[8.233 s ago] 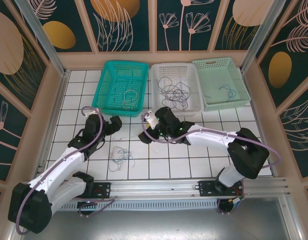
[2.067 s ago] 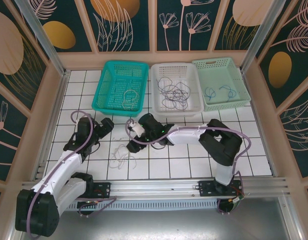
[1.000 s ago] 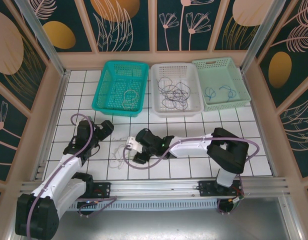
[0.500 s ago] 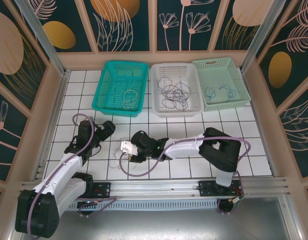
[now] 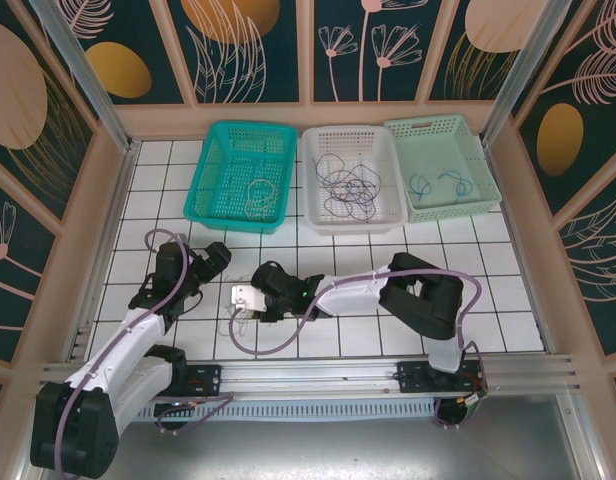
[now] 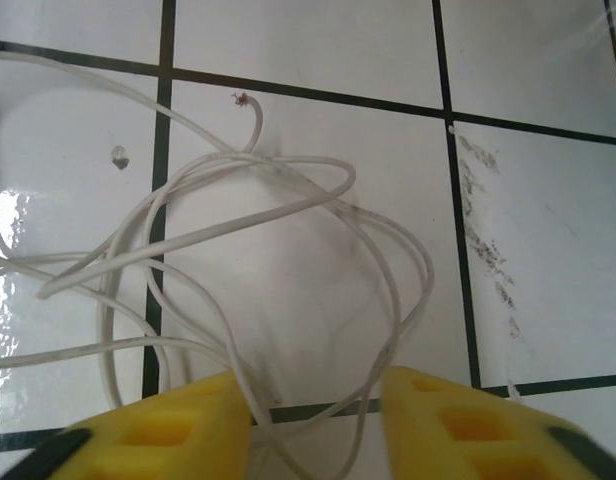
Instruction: Untangle the cables
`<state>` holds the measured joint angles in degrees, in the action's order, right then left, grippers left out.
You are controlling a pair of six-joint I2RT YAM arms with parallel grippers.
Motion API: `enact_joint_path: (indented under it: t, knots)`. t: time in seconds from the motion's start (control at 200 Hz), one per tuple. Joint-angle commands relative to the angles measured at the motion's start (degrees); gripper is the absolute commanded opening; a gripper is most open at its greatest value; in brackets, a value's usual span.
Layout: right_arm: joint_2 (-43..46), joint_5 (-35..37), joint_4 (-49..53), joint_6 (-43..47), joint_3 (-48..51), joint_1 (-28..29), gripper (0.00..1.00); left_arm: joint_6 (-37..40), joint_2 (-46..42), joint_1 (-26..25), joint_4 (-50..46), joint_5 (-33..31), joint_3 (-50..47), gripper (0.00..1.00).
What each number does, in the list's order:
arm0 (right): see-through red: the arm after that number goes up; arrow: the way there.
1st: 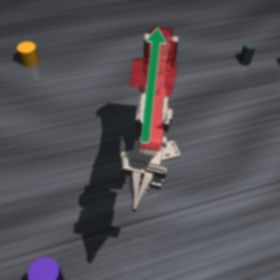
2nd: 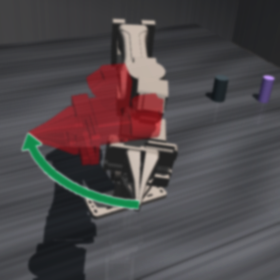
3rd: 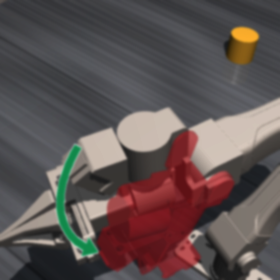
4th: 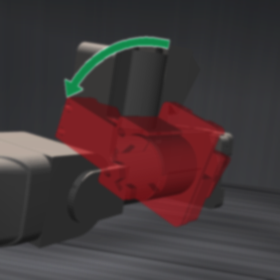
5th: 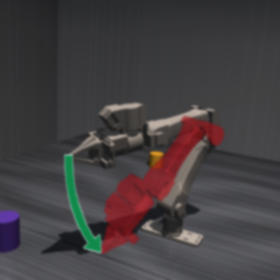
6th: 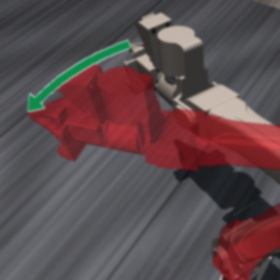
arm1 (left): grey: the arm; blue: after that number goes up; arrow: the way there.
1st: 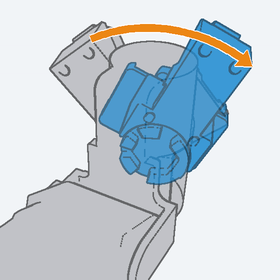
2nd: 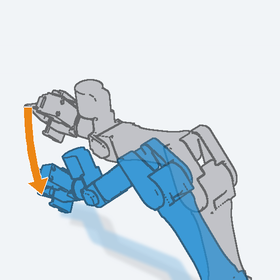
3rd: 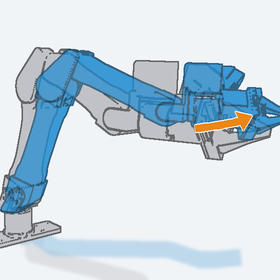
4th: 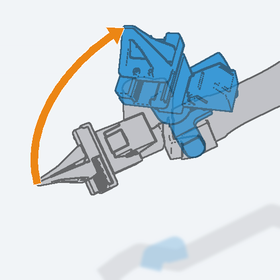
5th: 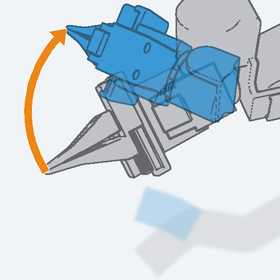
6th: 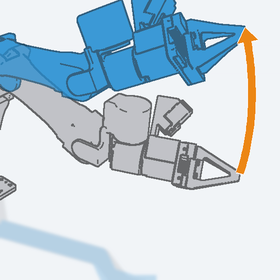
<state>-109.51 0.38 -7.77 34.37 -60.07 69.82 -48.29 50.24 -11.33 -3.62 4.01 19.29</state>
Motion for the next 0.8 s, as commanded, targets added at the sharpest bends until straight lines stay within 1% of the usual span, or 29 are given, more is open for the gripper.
enact_joint_path:
  t: [0.0, 0.095, 0.19, 0.225, 0.445, 0.611, 0.731, 0.746, 0.796]
  knots:
    - [-1.8, 0.1, 0.5, 1.5, -1.8, 0.6, 0.31, -0.6, -0.9, 0.4, 0.4, -0.4, -0.7, 0.99]
    - [-1.0, 0.2, 0.6, 0.9, -1.8, 0.3, 0.19, -0.6, -1.0, 0.4, 0.3, -0.3, -0.7, 0.98]
    - [1.3, 0.2, 0.0, -0.7, -0.4, 0.2, 0.03, -0.6, -1.1, 0.4, 0.3, -0.4, -0.7, 0.99]
    - [2.5, 0.2, -0.2, -1.5, 0.4, 0.1, 0.00, -0.6, -1.1, 0.4, 0.3, -0.3, -0.7, 0.99]
    - [12.9, 2.0, -0.5, -9.1, 5.6, -0.8, 0.00, 0.4, -0.1, 0.3, 2.1, 2.4, -0.7, 0.98]
    - [19.3, 1.3, 0.8, -15.7, 9.3, -5.0, 0.00, 1.6, 0.6, 0.4, 3.6, 5.1, 0.2, 0.98]
    - [21.2, 0.8, 3.3, -17.5, 10.7, -5.9, 0.00, 2.3, 0.6, 0.3, 4.5, 7.3, 0.7, 0.99]
    - [21.2, -0.8, 3.7, -17.5, 10.6, -5.9, 0.00, 2.5, 0.6, 0.3, 4.7, 7.7, 0.7, 0.99]
    - [20.6, -1.9, 4.8, -18.2, 10.5, -5.8, 0.00, 2.5, 0.6, 0.2, 5.3, 8.9, 0.5, 0.98]
